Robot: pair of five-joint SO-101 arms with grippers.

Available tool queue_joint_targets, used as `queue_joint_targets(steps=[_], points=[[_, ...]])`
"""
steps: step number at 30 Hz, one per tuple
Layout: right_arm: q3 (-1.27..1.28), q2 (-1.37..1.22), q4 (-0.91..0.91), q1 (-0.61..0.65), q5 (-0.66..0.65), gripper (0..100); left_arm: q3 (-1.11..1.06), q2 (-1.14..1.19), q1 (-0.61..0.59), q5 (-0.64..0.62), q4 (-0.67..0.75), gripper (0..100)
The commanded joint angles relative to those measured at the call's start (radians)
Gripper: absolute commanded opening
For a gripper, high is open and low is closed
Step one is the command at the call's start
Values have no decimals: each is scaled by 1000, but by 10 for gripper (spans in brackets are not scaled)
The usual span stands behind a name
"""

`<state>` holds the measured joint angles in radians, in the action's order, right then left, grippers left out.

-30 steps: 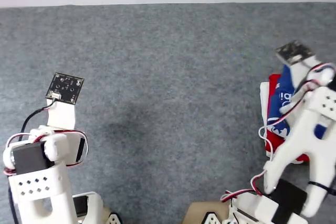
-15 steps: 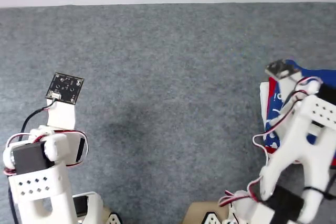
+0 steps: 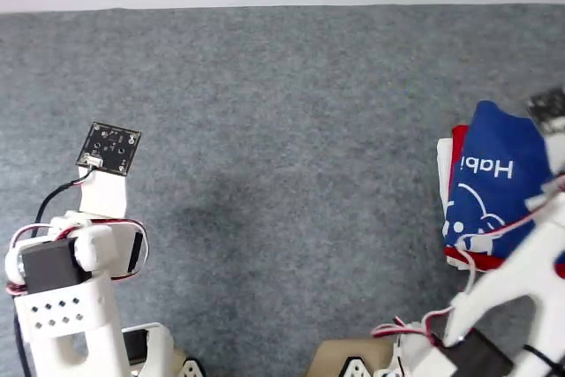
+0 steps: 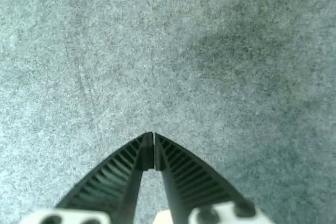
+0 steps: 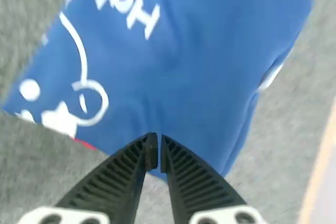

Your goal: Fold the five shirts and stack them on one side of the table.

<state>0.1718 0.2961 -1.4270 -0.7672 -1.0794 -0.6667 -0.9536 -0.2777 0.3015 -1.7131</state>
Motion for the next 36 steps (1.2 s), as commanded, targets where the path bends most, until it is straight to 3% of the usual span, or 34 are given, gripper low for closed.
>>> queue_joint_targets(steps=[1, 7, 13, 19, 25, 32, 36], points=[[51, -53, 48, -70, -32, 9, 10, -12, 3, 5, 12, 12], [64, -91, 101, -130, -32, 9, 10, -12, 5, 5, 14, 12], [-64, 35, -28, -124, -31, 9, 10, -12, 5, 5, 12, 12], [-110, 154, -47, 31, -26, 9, 10, -12, 5, 3, 12, 12], [6, 142, 197, 211, 52, 9, 5, -12, 5, 3, 12, 12], [175, -18, 579, 282, 157, 9, 5, -12, 5, 3, 12, 12], [201, -150, 685, 311, 173, 9, 5, -12, 5, 3, 12, 12]])
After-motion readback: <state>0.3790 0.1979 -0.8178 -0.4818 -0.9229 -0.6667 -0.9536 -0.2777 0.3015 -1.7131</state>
